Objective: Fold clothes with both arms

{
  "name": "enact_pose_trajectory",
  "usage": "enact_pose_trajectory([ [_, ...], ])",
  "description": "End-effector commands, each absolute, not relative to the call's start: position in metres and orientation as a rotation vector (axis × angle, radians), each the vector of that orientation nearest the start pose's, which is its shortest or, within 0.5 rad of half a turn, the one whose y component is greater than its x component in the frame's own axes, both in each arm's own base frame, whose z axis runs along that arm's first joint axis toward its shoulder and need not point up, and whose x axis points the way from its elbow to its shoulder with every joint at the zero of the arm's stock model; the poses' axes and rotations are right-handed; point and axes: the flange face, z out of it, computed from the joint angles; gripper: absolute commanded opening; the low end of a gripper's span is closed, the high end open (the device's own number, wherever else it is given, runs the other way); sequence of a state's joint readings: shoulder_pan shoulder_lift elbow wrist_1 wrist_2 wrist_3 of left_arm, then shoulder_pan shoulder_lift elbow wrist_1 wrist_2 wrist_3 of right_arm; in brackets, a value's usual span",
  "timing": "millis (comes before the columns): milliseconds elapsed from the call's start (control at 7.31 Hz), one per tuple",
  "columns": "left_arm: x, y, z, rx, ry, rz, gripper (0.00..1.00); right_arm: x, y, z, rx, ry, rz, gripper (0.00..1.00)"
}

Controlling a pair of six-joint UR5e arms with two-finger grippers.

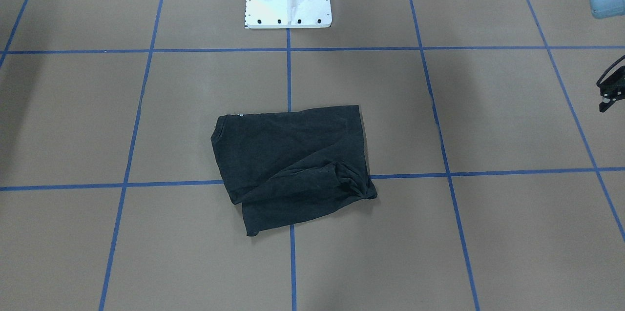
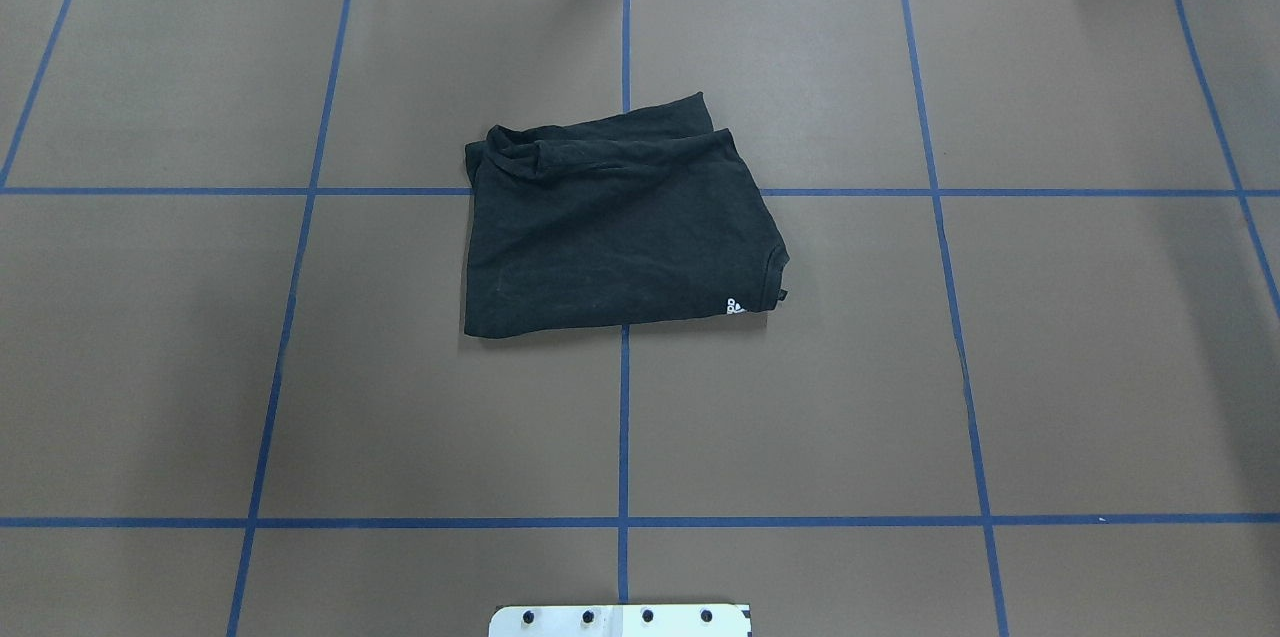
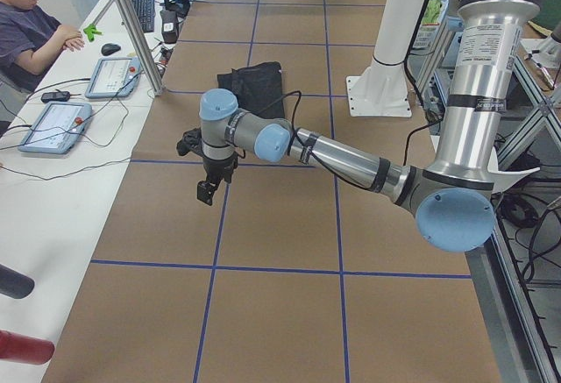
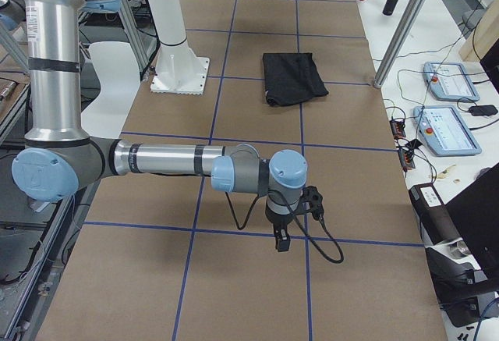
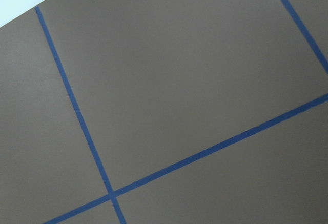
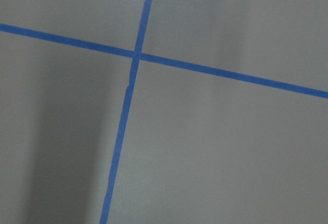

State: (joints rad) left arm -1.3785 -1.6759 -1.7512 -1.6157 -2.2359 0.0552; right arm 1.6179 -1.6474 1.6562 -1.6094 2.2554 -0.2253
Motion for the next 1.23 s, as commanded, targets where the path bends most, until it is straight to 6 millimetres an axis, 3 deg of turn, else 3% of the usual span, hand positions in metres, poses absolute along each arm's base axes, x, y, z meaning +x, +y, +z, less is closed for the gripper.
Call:
enact_pose_trajectory([
  [0,0.015,-0.535,0.577,0.163,0.763,0.286,1.0,0.096,-0.433,0.653,0.037,-0.726,-0.089,0.99],
  [137,0.006,-0.536,0.578,0.172,0.759,0.286,1.0,0.093,-0.439,0.631,0.033,-0.727,-0.044,0.99],
  [273,0.003,-0.533,0.585,0.165,0.756,0.286,1.0,0.069,-0.445,0.614,0.022,-0.725,-0.042,0.99],
  [410,-0.006,-0.509,0.603,0.159,0.759,0.301,1.0,0.057,-0.453,0.605,0.017,-0.717,-0.028,1.0],
  [547,-0.017,-0.506,0.596,0.182,0.752,0.304,1.0,0.051,-0.454,0.605,0.015,-0.715,-0.041,1.0],
  [1094,-0.016,-0.495,0.618,0.107,0.755,0.249,1.0,0.046,-0.455,0.607,0.011,-0.715,-0.052,1.0],
])
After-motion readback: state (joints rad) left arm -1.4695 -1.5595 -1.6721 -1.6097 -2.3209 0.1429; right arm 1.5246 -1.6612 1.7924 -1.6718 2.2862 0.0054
